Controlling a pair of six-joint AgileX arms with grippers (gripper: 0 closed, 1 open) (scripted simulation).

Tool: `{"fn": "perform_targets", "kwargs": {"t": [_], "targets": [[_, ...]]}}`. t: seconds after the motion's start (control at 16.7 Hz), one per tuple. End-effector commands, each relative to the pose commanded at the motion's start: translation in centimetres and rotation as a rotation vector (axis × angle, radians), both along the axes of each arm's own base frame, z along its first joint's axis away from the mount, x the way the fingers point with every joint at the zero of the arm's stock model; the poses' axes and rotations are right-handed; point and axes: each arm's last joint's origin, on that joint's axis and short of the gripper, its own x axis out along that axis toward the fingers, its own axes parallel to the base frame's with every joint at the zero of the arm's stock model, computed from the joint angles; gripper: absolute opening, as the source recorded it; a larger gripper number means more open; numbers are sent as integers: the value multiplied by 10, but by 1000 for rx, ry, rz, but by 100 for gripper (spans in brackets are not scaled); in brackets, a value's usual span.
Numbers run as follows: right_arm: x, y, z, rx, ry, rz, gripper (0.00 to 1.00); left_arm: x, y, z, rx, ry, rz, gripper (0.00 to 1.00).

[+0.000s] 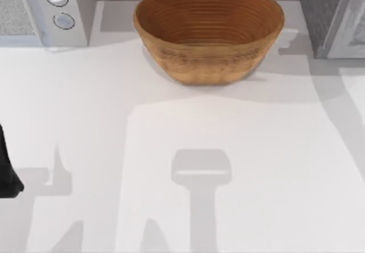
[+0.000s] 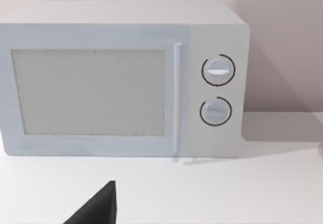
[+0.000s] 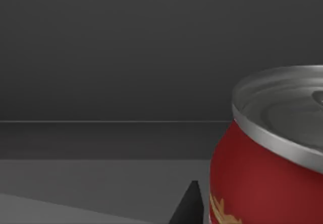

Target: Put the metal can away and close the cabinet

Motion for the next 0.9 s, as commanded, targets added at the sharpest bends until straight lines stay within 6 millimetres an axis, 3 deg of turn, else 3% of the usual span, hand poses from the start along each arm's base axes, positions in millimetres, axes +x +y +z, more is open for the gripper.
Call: {"fn": "perform_targets", "kwargs": {"t": [0.18,0.36,0.9], "targets": [[5,0,3,0,0,0,0,0,0,0,0,0,0,100],[23,2,13,-1,0,0,0,0,0,0,0,0,0,100],[110,2,31,-1,0,0,0,0,0,0,0,0,0,100]]}}
